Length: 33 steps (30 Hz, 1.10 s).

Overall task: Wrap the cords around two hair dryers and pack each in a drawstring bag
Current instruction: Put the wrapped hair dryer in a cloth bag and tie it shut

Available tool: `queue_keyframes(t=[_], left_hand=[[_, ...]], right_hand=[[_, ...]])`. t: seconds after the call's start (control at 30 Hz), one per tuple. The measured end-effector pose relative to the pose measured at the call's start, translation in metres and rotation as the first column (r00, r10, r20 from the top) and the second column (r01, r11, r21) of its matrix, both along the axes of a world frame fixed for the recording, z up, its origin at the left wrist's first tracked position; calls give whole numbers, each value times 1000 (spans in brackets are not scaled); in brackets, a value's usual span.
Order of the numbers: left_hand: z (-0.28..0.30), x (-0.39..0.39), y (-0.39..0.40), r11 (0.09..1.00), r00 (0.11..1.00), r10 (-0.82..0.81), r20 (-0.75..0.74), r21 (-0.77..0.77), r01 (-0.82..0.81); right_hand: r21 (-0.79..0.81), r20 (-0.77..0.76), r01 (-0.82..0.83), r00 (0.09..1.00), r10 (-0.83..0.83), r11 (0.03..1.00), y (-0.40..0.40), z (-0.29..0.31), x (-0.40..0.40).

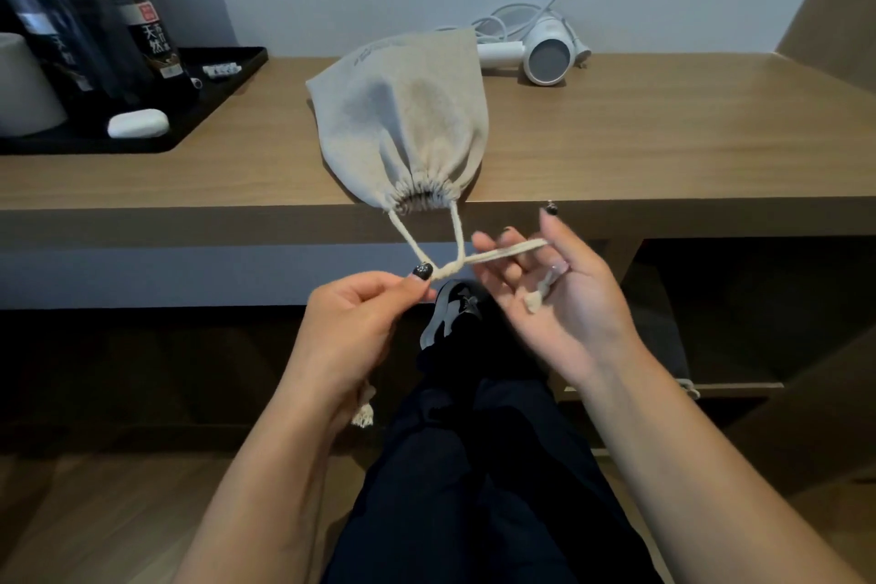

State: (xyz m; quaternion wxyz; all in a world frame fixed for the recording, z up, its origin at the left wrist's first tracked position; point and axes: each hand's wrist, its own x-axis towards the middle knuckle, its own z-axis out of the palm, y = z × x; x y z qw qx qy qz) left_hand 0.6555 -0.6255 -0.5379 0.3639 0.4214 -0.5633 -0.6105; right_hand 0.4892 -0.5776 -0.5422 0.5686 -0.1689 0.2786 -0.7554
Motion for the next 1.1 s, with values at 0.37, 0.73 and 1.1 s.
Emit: queue_keyframes(t=[0.37, 0.73, 1.1], left_hand=[[-1, -1, -8, 984, 873, 112, -475, 174, -32], [14, -9, -23, 977, 783, 50, -621, 193, 91], [27, 15, -61, 879, 977, -190, 97, -426, 213]], right_hand=[[-87, -296, 102, 947, -123, 991, -15, 26, 2], [-474, -544, -26, -777, -316, 880, -14, 28, -14], [-528, -303, -274, -823, -480, 804, -11, 28, -45]])
